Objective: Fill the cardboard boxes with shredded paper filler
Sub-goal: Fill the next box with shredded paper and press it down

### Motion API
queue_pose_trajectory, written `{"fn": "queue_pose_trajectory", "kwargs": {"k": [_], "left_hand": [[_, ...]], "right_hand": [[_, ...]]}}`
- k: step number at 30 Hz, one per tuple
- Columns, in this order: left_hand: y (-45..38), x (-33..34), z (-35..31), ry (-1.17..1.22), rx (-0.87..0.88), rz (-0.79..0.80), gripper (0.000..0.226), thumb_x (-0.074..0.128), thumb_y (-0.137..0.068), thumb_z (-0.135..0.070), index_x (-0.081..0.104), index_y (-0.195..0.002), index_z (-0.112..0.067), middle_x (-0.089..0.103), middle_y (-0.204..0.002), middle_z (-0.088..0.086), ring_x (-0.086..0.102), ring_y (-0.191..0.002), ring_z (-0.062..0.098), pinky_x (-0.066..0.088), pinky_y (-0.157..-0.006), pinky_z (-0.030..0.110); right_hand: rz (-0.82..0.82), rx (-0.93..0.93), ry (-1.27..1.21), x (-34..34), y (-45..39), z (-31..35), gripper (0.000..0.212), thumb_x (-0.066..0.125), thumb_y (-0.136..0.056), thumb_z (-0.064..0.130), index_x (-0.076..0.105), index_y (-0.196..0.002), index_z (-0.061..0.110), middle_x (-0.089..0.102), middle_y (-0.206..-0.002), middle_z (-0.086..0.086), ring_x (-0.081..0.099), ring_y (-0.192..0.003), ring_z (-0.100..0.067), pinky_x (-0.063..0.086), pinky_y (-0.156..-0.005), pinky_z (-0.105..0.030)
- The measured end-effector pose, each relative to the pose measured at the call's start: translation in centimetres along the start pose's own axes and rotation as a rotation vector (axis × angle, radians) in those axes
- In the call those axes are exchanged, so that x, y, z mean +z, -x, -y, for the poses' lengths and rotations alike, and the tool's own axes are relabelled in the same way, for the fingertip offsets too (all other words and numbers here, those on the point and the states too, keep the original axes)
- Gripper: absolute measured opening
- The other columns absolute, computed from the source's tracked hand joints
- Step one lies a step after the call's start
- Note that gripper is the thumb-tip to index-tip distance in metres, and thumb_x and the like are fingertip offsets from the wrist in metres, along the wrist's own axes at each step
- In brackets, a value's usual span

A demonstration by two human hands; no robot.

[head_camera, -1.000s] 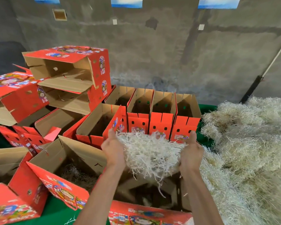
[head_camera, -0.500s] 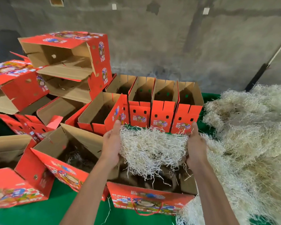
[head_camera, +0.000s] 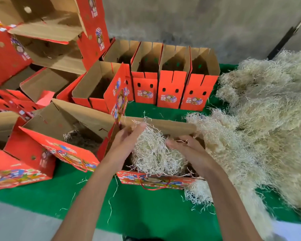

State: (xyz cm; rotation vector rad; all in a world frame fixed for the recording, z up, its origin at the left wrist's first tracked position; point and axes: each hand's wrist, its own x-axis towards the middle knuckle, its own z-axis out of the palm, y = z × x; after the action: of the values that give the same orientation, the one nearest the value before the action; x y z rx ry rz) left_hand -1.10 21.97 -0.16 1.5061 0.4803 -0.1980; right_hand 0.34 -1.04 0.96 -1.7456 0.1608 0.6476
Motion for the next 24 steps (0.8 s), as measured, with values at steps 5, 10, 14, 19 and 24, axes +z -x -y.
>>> {"fn": "queue_pose_trajectory", "kwargs": {"k": [5, 10, 14, 19, 24], "left_hand": [[0.4, -0.6, 1.2, -0.385, -0.093, 0.139, 0.097, 0.084, -0.074, -0.049, 0.034, -0.152, -0.018, 0.044, -0.142, -0.014, 0.044, -0.125, 0.010, 0.034, -0.103, 0.028], [-1.0, -1.3, 0.8, -0.394, -0.227, 0.156, 0.077, 0.074, -0.090, -0.023, 0.031, -0.153, -0.016, 0.048, -0.143, 0.001, 0.054, -0.119, 0.019, 0.049, -0.093, 0.030], [-1.8, -1.9, 0.8, -0.250, -0.198, 0.075, 0.056, 0.058, -0.098, -0.005, 0.042, -0.149, -0.021, 0.059, -0.122, -0.012, 0.062, -0.105, 0.013, 0.052, -0.082, 0.029], [-2.1, -2.9, 1.2, -0.261, -0.083, -0.050, 0.039, 0.064, -0.096, -0.013, 0.057, -0.131, -0.029, 0.063, -0.113, -0.001, 0.062, -0.094, 0.018, 0.049, -0.066, 0.028], [-2.1, -4.2, 1.4, -0.337, 0.105, -0.022, 0.027, 0.071, -0.092, -0.031, 0.060, -0.107, -0.051, 0.058, -0.130, -0.012, 0.057, -0.094, 0.000, 0.048, -0.080, 0.024]], "right_hand": [[-0.066, 0.035, 0.105, 0.0, -1.6, -2.2, 0.017, 0.074, -0.090, 0.025, 0.071, -0.098, 0.040, 0.073, -0.086, 0.009, 0.060, -0.075, -0.001, 0.045, -0.060, -0.014], [-0.282, -0.052, 0.013, -0.4, -2.4, -2.6, 0.027, 0.063, -0.098, 0.018, 0.075, -0.086, 0.039, 0.065, -0.055, 0.013, 0.050, -0.055, -0.012, 0.042, -0.057, -0.027], [-0.394, -0.153, -0.019, -1.1, -2.8, -2.7, 0.037, 0.057, -0.101, 0.010, 0.067, -0.096, 0.046, 0.047, -0.048, 0.008, 0.032, -0.038, -0.007, 0.030, -0.038, -0.023], [-0.435, -0.172, -0.083, -1.2, -2.8, -3.1, 0.039, 0.055, -0.102, 0.011, 0.053, -0.117, 0.047, 0.034, -0.036, 0.012, 0.025, -0.032, -0.005, 0.025, -0.031, -0.021], [-0.413, -0.207, -0.023, -1.6, -2.5, -2.9, 0.036, 0.053, -0.104, 0.020, 0.051, -0.137, 0.035, 0.035, -0.039, 0.012, 0.025, -0.031, -0.006, 0.024, -0.032, -0.017]]}}
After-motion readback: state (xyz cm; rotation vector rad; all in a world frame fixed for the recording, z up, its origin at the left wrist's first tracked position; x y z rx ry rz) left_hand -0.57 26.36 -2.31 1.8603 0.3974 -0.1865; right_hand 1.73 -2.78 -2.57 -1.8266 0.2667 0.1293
